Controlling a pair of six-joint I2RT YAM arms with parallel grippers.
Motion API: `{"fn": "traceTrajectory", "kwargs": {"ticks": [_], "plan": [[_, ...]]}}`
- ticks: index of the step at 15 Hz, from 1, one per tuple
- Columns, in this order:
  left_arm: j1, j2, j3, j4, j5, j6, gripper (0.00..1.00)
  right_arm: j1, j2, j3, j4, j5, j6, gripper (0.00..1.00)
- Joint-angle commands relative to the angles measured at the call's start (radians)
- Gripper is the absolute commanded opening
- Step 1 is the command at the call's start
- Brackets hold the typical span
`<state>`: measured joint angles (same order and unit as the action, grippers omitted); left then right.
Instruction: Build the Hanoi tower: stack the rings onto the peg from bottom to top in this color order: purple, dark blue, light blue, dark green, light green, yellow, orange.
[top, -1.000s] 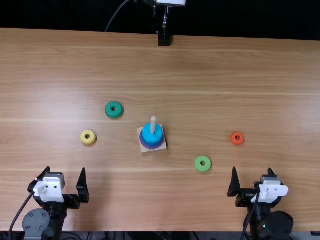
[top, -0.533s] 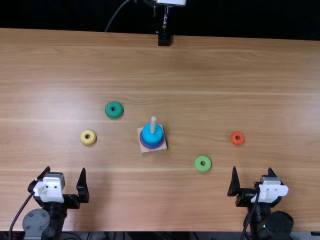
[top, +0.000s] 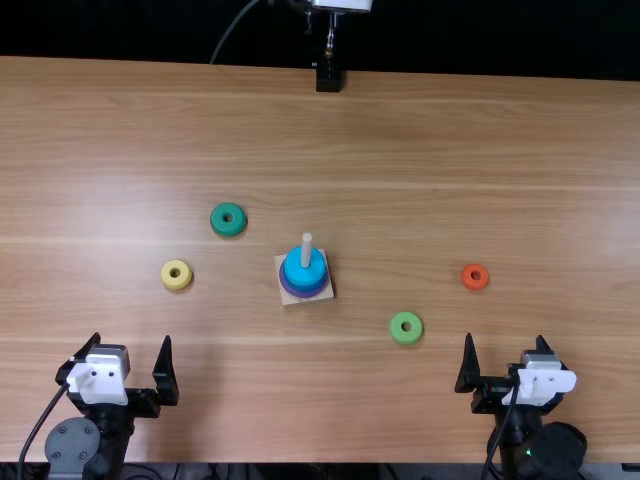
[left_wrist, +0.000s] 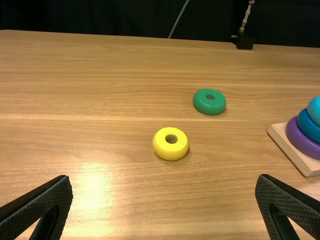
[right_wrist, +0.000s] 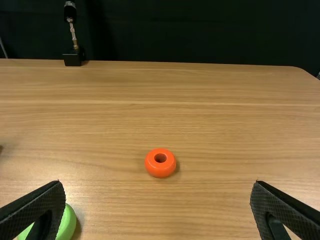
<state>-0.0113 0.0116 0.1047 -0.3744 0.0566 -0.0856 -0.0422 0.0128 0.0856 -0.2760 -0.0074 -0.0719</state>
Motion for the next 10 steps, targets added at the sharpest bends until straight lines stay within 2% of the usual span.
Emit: {"fn": "traceTrajectory", "kwargs": {"ticks": [1, 6, 7, 9, 10], "plan": [[0.013, -0.012, -0.105, -0.078, 0.01, -0.005, 1.0, -0.012, -0.013, -0.072, -0.056, 0.009, 0.0, 1.0], [0.022, -0.012, -0.105, -0.078, 0.006, 0.008, 1.0, -0.012, -0.013, -0.072, -0.056, 0.009, 0.0, 1.0], [0.024, -0.012, -0.105, -0.067, 0.008, -0.003, 1.0, -0.012, -0.013, -0.072, -0.056, 0.009, 0.0, 1.0], [0.017, -0.012, -0.097, 0.063, 0.008, -0.006, 1.0, -0.012, -0.013, -0.07, -0.056, 0.009, 0.0, 1.0], [0.014, 0.042, -0.034, 0.159, 0.004, -0.006, 1.0, -0.012, -0.013, -0.072, -0.056, 0.009, 0.0, 1.0]]}}
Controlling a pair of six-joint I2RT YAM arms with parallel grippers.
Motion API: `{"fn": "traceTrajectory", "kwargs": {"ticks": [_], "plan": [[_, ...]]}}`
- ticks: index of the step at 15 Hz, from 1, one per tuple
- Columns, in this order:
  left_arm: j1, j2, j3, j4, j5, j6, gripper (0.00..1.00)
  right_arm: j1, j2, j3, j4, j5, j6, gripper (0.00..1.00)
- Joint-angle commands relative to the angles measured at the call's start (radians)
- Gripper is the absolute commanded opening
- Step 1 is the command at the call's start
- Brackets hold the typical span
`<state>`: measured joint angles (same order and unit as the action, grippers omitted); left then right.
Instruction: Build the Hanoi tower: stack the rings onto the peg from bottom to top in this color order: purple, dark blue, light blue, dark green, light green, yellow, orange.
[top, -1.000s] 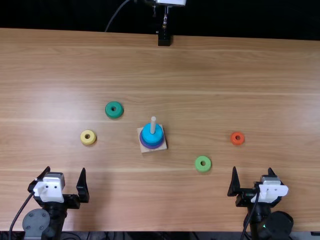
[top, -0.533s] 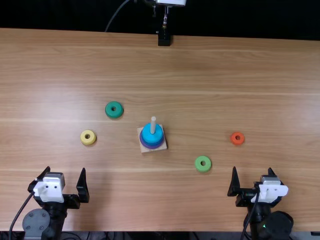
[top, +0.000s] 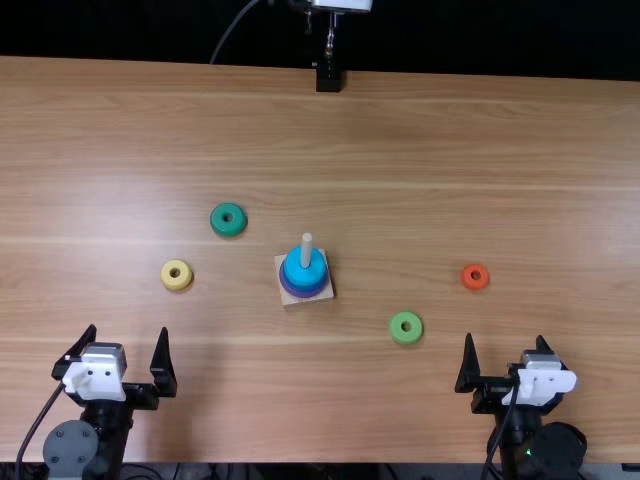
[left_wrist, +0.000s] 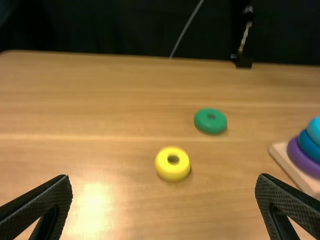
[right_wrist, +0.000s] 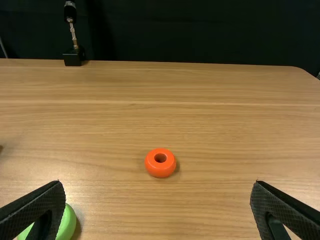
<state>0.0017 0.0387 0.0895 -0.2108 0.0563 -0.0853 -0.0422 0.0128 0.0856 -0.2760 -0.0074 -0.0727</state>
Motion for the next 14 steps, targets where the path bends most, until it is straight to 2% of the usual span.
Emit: {"fn": "traceTrajectory", "kwargs": {"ticks": [1, 3, 5, 6, 8, 11, 12, 14], "plan": [[0.0, 0.076, 0.069, 0.054, -0.003, -0.007, 1.0, -0.012, -0.013, -0.07, -0.056, 0.009, 0.001, 1.0], [0.0, 0.211, 0.26, 0.03, -0.005, -0.003, 1.0, -0.012, -0.013, -0.072, -0.056, 0.009, -0.001, 1.0], [-0.003, 0.331, 0.437, -0.126, -0.003, 0.001, 1.0, -0.012, -0.013, -0.072, -0.056, 0.009, 0.001, 1.0], [0.004, 0.415, 0.555, -0.183, 0.006, 0.001, 1.0, -0.012, -0.013, -0.072, -0.056, 0.009, 0.001, 1.0], [0.0, 0.627, 0.76, -0.283, -0.003, 0.004, 1.0, -0.012, -0.013, -0.07, -0.056, 0.009, -0.001, 1.0], [0.0, 0.862, 1.032, -0.623, 0.008, 0.008, 1.0, -0.012, -0.013, -0.072, -0.056, 0.009, 0.001, 1.0], [0.001, 0.928, 1.101, -0.699, -0.01, 0.01, 1.0, -0.012, -0.013, -0.07, -0.056, 0.009, 0.001, 1.0], [-0.003, 1.08, 1.276, -0.818, -0.11, 0.006, 1.0, -0.012, -0.013, -0.072, -0.056, 0.009, 0.001, 1.0]]}}
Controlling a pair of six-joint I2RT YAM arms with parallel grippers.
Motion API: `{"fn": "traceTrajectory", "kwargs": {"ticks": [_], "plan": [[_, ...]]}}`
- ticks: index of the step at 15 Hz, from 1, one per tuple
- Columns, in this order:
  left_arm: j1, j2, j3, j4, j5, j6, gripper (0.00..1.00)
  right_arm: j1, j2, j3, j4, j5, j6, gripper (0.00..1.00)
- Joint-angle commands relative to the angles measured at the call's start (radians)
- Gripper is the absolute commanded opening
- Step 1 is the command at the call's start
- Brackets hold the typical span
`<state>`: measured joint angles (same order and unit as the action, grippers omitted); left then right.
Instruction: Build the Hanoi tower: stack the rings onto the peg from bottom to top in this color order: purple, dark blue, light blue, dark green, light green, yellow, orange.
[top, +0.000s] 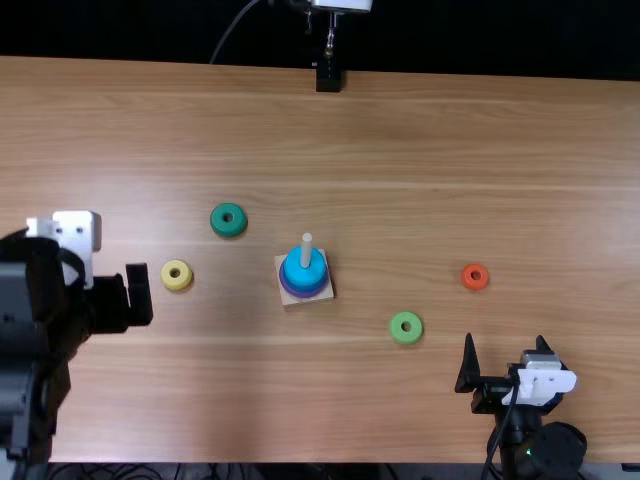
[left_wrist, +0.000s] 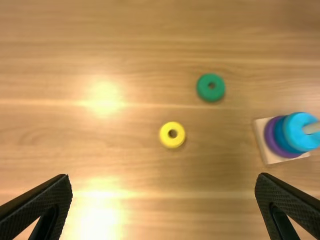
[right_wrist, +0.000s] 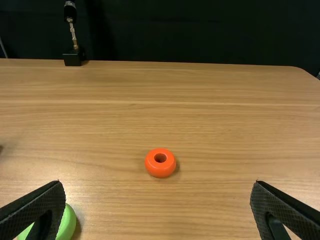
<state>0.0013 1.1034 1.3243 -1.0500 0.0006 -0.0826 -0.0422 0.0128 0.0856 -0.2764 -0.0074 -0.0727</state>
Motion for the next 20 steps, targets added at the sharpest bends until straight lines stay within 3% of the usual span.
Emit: {"fn": "traceTrajectory", "kwargs": {"ticks": [1, 2, 4, 5, 7, 10, 11, 13, 14, 17, 20], "plan": [[-0.012, 0.092, 0.093, -0.067, -0.059, -0.006, 1.0, -0.012, -0.013, -0.072, -0.056, 0.009, 0.001, 1.0], [-0.023, 0.158, 0.127, -0.091, -0.032, -0.008, 1.0, -0.012, -0.013, -0.072, -0.056, 0.009, 0.001, 1.0], [-0.043, 0.325, 0.187, -0.078, 0.088, -0.008, 1.0, -0.012, -0.013, -0.072, -0.056, 0.009, 0.001, 1.0], [-0.073, 0.392, 0.191, -0.049, 0.125, -0.004, 1.0, -0.012, -0.013, -0.072, -0.056, 0.009, 0.001, 1.0], [-0.121, 0.512, 0.234, 0.047, 0.13, -0.008, 1.0, -0.012, -0.013, -0.07, -0.056, 0.009, -0.001, 1.0], [-0.165, 0.659, 0.247, 0.148, 0.115, -0.004, 1.0, -0.012, -0.013, -0.072, -0.056, 0.009, 0.001, 1.0], [-0.179, 0.707, 0.247, 0.19, 0.093, 0.002, 1.0, -0.012, -0.013, -0.072, -0.056, 0.009, 0.001, 1.0], [-0.202, 0.779, 0.263, 0.264, -0.001, 0.003, 1.0, -0.012, -0.013, -0.072, -0.056, 0.009, 0.001, 1.0], [-0.216, 0.82, 0.3, 0.273, -0.025, 0.005, 1.0, -0.012, -0.013, -0.072, -0.056, 0.009, 0.001, 1.0], [-0.222, 0.932, 0.378, 0.273, -0.019, 0.013, 1.0, -0.012, -0.013, -0.07, -0.056, 0.009, 0.001, 1.0], [-0.235, 1.006, 0.386, 0.271, -0.023, 0.081, 1.0, -0.012, -0.013, -0.07, -0.056, 0.009, 0.001, 1.0]]}}
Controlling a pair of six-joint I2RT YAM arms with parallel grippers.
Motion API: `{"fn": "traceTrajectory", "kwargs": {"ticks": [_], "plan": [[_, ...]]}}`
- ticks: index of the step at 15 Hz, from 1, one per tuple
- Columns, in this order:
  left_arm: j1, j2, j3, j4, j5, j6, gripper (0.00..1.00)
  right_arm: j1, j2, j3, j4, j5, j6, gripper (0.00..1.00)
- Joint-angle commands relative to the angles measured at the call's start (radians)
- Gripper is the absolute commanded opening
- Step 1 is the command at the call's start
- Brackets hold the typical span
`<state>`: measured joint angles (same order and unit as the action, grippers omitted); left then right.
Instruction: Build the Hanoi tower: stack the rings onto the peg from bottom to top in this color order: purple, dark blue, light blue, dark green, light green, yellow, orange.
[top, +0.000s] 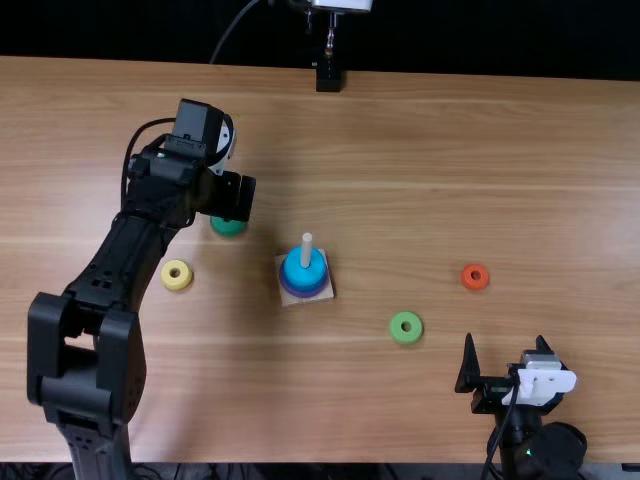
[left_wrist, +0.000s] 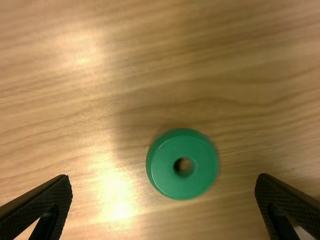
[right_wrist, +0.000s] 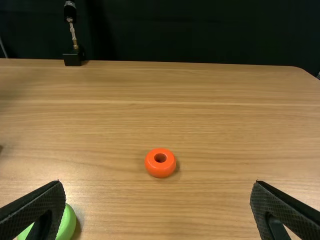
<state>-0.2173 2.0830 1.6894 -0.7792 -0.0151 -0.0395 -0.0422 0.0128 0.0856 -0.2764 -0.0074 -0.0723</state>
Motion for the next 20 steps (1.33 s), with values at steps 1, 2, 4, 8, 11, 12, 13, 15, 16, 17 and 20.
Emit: {"fn": "traceTrajectory", "kwargs": {"ticks": [1, 2, 4, 8, 11, 12, 13, 15, 16, 17, 20], "plan": [[-0.019, 0.043, 0.018, -0.001, -0.005, 0.052, 1.0, -0.012, -0.013, -0.072, -0.056, 0.009, 0.0, 1.0], [-0.022, 0.065, 0.019, -0.001, -0.005, 0.062, 1.0, -0.012, -0.013, -0.072, -0.056, 0.009, 0.0, 1.0], [-0.034, 0.095, 0.018, -0.007, -0.003, 0.069, 1.0, -0.012, -0.013, -0.072, -0.056, 0.009, 0.0, 1.0], [-0.056, 0.115, 0.013, -0.011, 0.002, 0.069, 1.0, -0.012, -0.013, -0.07, -0.056, 0.009, 0.0, 1.0], [-0.056, 0.12, 0.009, -0.012, 0.004, 0.069, 1.0, -0.012, -0.013, -0.072, -0.056, 0.009, 0.0, 1.0], [-0.056, 0.138, 0.009, -0.014, 0.004, 0.069, 1.0, -0.012, -0.013, -0.072, -0.056, 0.009, 0.0, 1.0], [-0.056, 0.152, 0.01, -0.014, 0.004, 0.069, 1.0, -0.012, -0.013, -0.072, -0.056, 0.009, 0.0, 1.0], [-0.056, 0.155, 0.01, -0.02, 0.006, 0.069, 1.0, -0.012, -0.013, -0.072, -0.056, 0.009, 0.0, 1.0], [-0.056, 0.157, 0.012, -0.02, 0.006, 0.069, 1.0, -0.012, -0.013, -0.072, -0.056, 0.009, 0.0, 1.0], [-0.056, 0.158, 0.012, -0.02, 0.006, 0.069, 1.0, -0.012, -0.013, -0.072, -0.056, 0.009, 0.0, 1.0], [-0.056, 0.157, 0.01, -0.02, 0.008, 0.067, 0.92, -0.012, -0.013, -0.072, -0.056, 0.009, 0.0, 1.0]]}}
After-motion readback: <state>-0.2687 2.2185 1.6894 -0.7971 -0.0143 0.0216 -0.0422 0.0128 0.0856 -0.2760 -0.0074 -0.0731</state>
